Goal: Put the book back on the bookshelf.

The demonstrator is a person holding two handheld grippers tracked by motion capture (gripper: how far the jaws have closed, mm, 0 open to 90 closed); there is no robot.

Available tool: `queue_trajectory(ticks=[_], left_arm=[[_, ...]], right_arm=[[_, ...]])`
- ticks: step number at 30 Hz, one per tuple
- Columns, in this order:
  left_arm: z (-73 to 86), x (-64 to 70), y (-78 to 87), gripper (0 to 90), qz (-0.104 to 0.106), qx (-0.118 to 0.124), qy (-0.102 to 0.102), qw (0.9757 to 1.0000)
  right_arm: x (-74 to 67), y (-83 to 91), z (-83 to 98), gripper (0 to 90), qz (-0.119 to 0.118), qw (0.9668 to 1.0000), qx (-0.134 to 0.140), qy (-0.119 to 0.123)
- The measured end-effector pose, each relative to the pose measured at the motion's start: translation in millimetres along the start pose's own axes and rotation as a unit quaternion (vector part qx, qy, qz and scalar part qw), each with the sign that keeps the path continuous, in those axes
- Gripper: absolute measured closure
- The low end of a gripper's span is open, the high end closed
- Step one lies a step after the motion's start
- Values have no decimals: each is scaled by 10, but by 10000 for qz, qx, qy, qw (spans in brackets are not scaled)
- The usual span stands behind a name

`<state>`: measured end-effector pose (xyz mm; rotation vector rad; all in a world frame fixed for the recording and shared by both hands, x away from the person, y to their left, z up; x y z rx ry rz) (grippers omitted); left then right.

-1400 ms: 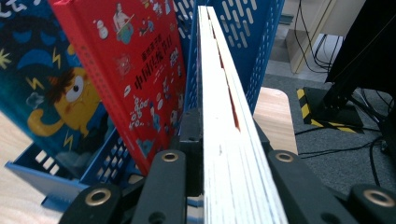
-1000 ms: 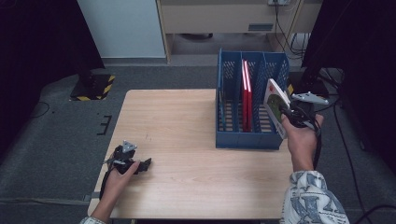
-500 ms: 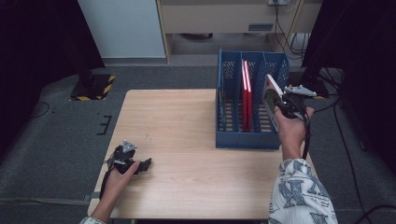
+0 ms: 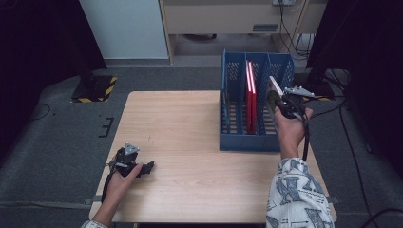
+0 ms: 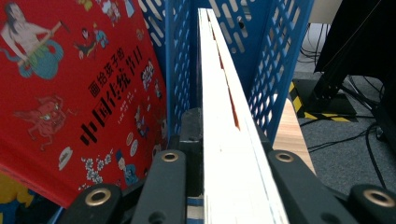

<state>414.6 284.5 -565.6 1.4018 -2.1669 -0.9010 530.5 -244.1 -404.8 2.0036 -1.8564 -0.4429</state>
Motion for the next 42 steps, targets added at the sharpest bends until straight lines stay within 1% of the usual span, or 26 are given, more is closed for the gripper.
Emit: queue_trajectory(ticks=[6, 17, 20, 25, 28, 33, 38, 42], left_arm=[[-1, 0, -2, 0, 4, 2, -2, 10000], [-3, 0, -4, 0, 6, 3, -4, 10000], [-3, -1, -4, 0, 7, 2, -6, 10000], [-4, -1, -4, 0, 8, 2, -6, 10000], [-5, -1, -5, 0, 12, 2, -14, 10000], [-6, -1, -6, 0, 12, 1, -15, 10000], [-8, -1, -8, 0, 19, 0, -18, 10000], [-9, -1, -9, 0, 21, -2, -18, 10000]], right_arm=[[-32, -75, 72, 760, 20, 10000, -91, -1], [-48, -141, 135, 759, 17, 9999, -145, -31], [-46, -166, 166, 759, 15, 9998, -189, 14], [-44, -203, 209, 759, 64, 9997, -252, 4], [-50, -221, 233, 759, 83, 9995, -290, 55], [-81, -251, 243, 759, 66, 9995, -310, 57], [-113, -288, 272, 759, 62, 9991, -389, 164], [-134, -303, 288, 758, 54, 9990, -415, 164]])
Point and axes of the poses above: each handheld gripper's, and its own axes: y roughly backward along the jaws, z roughly out of its underside, x roughly to its right, the point moved 4 cm from there along -y, roughly forward along the jaws, and after that the axes turned 1 degree about x, right-handed, at the moved point
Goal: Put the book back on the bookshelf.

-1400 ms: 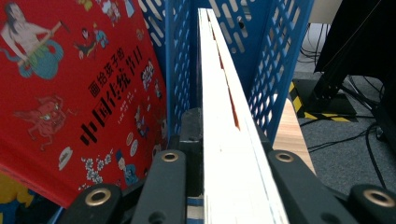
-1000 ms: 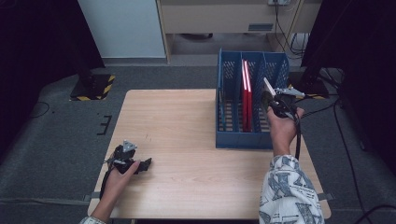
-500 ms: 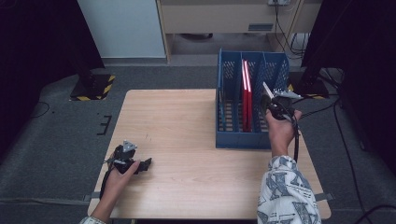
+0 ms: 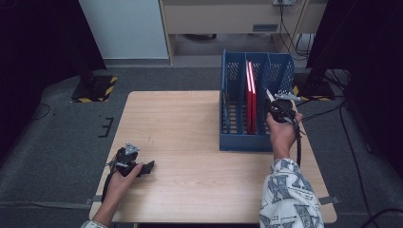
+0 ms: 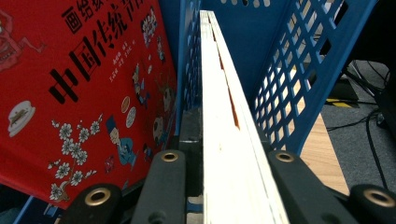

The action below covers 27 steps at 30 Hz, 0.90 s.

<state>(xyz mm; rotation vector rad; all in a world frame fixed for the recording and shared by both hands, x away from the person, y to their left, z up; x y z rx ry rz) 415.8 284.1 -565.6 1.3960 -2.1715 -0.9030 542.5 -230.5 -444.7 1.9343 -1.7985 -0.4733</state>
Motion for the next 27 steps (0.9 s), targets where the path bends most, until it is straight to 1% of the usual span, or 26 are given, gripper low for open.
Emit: queue_trajectory(ticks=[2, 6, 8, 14, 18, 21, 22, 24, 27], left_arm=[[0, 0, 0, 0, 0, -1, 0, 10000], [-1, 0, -1, 0, 3, -2, -4, 10000], [-2, 0, -2, 0, 3, -1, 2, 10000], [-2, 0, -2, 0, 3, -2, 0, 10000], [-3, -1, -3, 0, 7, -2, -2, 10000], [-5, -3, -5, 0, 12, -2, -7, 10000], [-4, -2, -4, 0, 9, -1, -8, 10000], [-1, -2, -1, 0, 5, 1, -4, 10000], [-1, -3, -1, 0, 5, 1, -5, 10000]], right_arm=[[3, -6, 22, 758, -24, 10000, -35, -36], [11, -26, 106, 758, -22, 9999, -149, -21], [5, -27, 135, 758, -31, 9998, -148, -91], [-21, -25, 144, 756, 4, 9999, -169, -25], [-33, -5, 198, 754, 3, 9998, -183, 6], [-48, 15, 246, 752, 2, 9998, -215, -41], [-56, 19, 255, 750, 8, 9998, -222, 0], [-75, 30, 274, 745, -6, 9997, -241, 1], [-82, 46, 314, 741, 10, 9996, -271, 94]])
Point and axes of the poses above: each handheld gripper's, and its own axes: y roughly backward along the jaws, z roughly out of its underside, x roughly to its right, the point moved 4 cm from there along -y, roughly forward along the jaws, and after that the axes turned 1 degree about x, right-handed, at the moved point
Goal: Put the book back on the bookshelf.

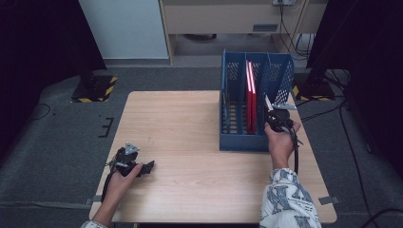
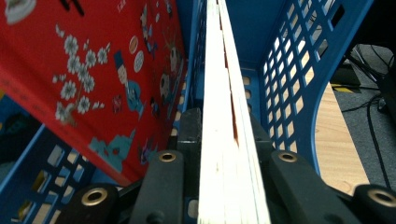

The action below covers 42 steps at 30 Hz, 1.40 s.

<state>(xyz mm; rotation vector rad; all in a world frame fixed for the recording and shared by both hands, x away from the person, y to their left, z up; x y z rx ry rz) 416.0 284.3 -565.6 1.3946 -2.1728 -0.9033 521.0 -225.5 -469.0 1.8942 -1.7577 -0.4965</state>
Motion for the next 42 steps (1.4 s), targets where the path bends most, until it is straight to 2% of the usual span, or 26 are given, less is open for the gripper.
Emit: queue_trajectory(ticks=[7, 17, 24, 36, 42], left_arm=[[0, 0, 0, 0, 0, 0, 0, 10000], [0, 0, 0, 0, -1, -1, -1, 10000], [1, 1, 2, 0, -6, 0, -3, 10000], [2, 2, 3, 0, -7, 1, -4, 10000], [3, 3, 3, 0, -6, 4, -4, 10000]], right_arm=[[-31, 11, 64, 719, -50, 10000, -41, 51], [-43, 99, 40, 654, -171, 9997, 141, -74], [-46, 162, 56, 658, -253, 9995, 179, -63], [-84, 191, 134, 681, -258, 9994, 214, -85], [-84, 197, 139, 716, -124, 9996, 233, -65]])
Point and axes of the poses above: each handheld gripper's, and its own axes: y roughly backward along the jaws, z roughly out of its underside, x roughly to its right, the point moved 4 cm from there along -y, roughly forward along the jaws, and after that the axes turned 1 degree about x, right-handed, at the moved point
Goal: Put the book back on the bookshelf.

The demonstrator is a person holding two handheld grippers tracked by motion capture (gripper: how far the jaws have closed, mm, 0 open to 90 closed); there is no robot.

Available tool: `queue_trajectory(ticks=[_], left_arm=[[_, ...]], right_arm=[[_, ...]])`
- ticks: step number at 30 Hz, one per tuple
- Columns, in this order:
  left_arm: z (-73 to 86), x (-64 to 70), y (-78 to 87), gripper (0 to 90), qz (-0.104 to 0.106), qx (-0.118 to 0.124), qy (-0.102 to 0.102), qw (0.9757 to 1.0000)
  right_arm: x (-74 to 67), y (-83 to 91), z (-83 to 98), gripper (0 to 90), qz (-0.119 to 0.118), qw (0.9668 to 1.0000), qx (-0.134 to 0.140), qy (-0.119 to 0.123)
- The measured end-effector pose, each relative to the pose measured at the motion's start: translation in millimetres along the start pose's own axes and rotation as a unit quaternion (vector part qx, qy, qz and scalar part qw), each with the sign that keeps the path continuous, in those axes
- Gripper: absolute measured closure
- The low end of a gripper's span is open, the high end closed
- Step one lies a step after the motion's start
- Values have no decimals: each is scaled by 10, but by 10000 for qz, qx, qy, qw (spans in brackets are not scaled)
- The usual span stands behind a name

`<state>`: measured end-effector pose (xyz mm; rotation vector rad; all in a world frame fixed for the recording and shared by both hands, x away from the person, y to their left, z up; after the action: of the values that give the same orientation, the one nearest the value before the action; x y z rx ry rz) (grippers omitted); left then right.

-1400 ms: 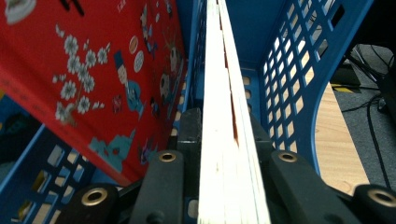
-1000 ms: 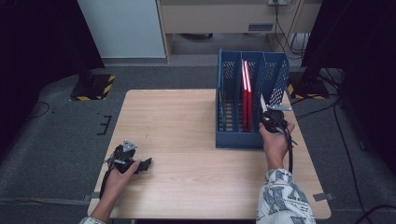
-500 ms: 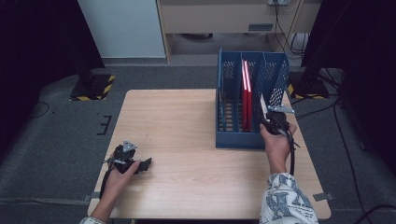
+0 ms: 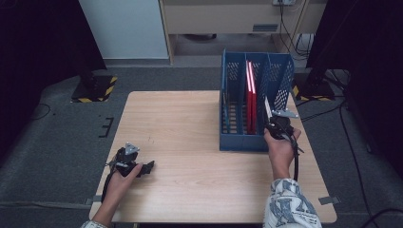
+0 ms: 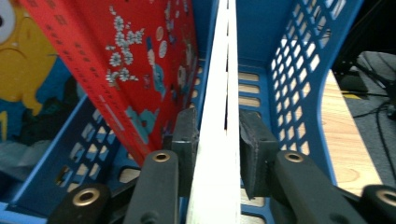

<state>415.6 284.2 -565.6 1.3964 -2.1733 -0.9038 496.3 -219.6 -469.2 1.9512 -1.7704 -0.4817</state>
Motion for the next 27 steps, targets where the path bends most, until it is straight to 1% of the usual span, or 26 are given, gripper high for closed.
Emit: queue_trajectory(ticks=[3, 5, 10, 14, 17, 20, 21, 23, 26, 27], left_arm=[[0, 0, 0, 0, 1, 0, -1, 10000], [0, 0, 0, 0, 1, 0, 1, 10000], [-1, 0, -1, 0, 4, 0, 2, 10000], [-3, 0, -3, 0, 6, -2, -1, 10000], [-4, 0, -3, 0, 8, -4, -1, 10000], [-4, 1, -4, 0, 10, -4, 4, 10000], [-4, 0, -4, 0, 10, -4, 3, 10000], [-4, 1, -4, 0, 11, -3, 4, 10000], [-4, 1, -4, 0, 9, -3, 2, 10000], [-4, 1, -4, 0, 10, -2, 3, 10000]], right_arm=[[37, 1, -1, 751, 169, 9999, 2, 24], [76, -7, -5, 754, 184, 9998, 8, -7], [95, -47, -31, 756, 328, 9994, -3, 141], [116, -103, -65, 756, 439, 9989, 2, 150], [107, -141, -82, 753, 512, 9984, 27, 233], [80, -152, -85, 746, 519, 9981, 42, 326], [71, -150, -83, 740, 487, 9982, 48, 332], [64, -136, -80, 706, 436, 9985, 89, 305], [67, -110, -79, 682, 363, 9989, 116, 276], [72, -100, -79, 668, 332, 9991, 127, 231]])
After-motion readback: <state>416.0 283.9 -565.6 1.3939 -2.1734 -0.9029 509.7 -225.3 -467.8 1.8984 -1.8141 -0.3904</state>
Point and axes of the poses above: each handheld gripper's, and its own axes: y roughly backward along the jaws, z roughly out of its underside, x roughly to its right, the point moved 4 cm from there along -y, roughly forward along the jaws, and after that the axes turned 1 degree about x, right-handed, at the moved point
